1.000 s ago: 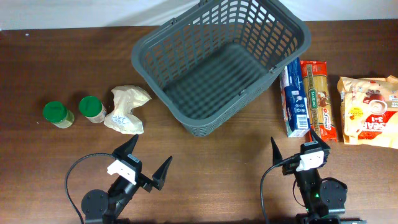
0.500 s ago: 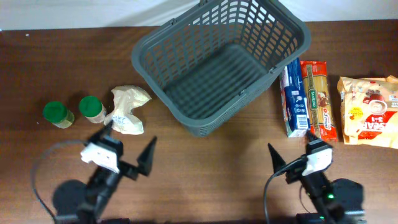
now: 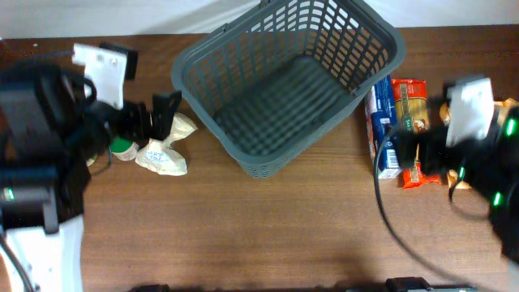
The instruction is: Pack container
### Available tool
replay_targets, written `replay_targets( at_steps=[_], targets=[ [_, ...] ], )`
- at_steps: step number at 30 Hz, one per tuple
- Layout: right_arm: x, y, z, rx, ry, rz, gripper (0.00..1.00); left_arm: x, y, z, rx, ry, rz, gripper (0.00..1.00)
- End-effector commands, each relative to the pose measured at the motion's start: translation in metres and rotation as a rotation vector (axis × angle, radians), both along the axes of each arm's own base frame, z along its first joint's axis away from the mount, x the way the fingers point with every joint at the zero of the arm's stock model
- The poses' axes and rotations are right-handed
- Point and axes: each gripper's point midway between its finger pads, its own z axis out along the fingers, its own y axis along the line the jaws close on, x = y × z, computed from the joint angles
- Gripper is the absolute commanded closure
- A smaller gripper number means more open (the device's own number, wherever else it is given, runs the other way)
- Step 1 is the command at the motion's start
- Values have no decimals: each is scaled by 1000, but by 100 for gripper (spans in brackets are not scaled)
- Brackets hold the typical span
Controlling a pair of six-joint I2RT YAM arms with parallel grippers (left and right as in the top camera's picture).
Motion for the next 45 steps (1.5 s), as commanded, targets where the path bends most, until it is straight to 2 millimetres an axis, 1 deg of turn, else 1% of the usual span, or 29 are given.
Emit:
replay_targets(
  at_steps=[1,4,6,9,11,12,14,15,16,17,18,19,20,23,24,28,30,33,36,41,43,44,45],
  targets=[
    [17,5,20,32,48,5,1,7,1,17,18,0,-9,1],
    [29,7,13,44,109,10,1,3,-11,19,-67,25,-47,1],
    [37,13,8,63,126,35,1,1,-18,22,-93,22,-84,1],
    [51,18,7,97,123,47,1,-2,-26,25,-119,18,-125,1],
    [60,17,8,112,109,28,12,-4,-28,25,-126,18,-135,1],
    [68,15,12,124,87,4,16,-4,-28,25,-133,23,-136,1],
    [78,8,18,140,54,-60,19,-4,-29,25,-151,32,-129,1],
    [83,3,22,151,35,-99,23,-4,-29,25,-164,40,-121,11],
    [86,-1,25,162,20,-135,28,-4,-29,24,-175,51,-114,38],
    [91,-5,27,177,6,-171,35,-5,-29,23,-188,65,-107,61],
    [93,-7,29,185,-4,-188,44,-7,-31,21,-190,78,-108,83],
    [97,-8,30,195,-10,-203,51,-8,-33,18,-187,92,-108,98],
    [100,-9,30,205,-13,-212,59,-10,-36,14,-180,108,-106,98],
    [112,-9,24,239,0,-239,92,-19,-53,3,-129,150,-127,98],
    [115,-9,21,245,9,-245,96,-23,-61,-1,-99,163,-139,98],
    [132,-8,3,254,54,-261,96,-41,-93,-15,18,196,-199,98],
    [142,-8,-9,260,85,-271,96,-51,-108,-20,63,201,-238,98],
    [155,-6,-25,265,122,-272,96,-67,-130,-22,80,206,-318,98],
    [166,0,-38,282,154,-244,96,-80,-142,-30,100,242,-372,98],
    [185,11,-54,316,178,-198,96,-98,-157,-56,159,362,-443,98],
    [190,13,-60,322,192,-190,96,-106,-167,-65,177,396,-499,98],
    [192,16,-66,330,211,-179,96,-116,-181,-72,194,416,-589,98],
    [193,17,-69,332,219,-176,96,-120,-188,-76,209,425,-632,98]
  ],
)
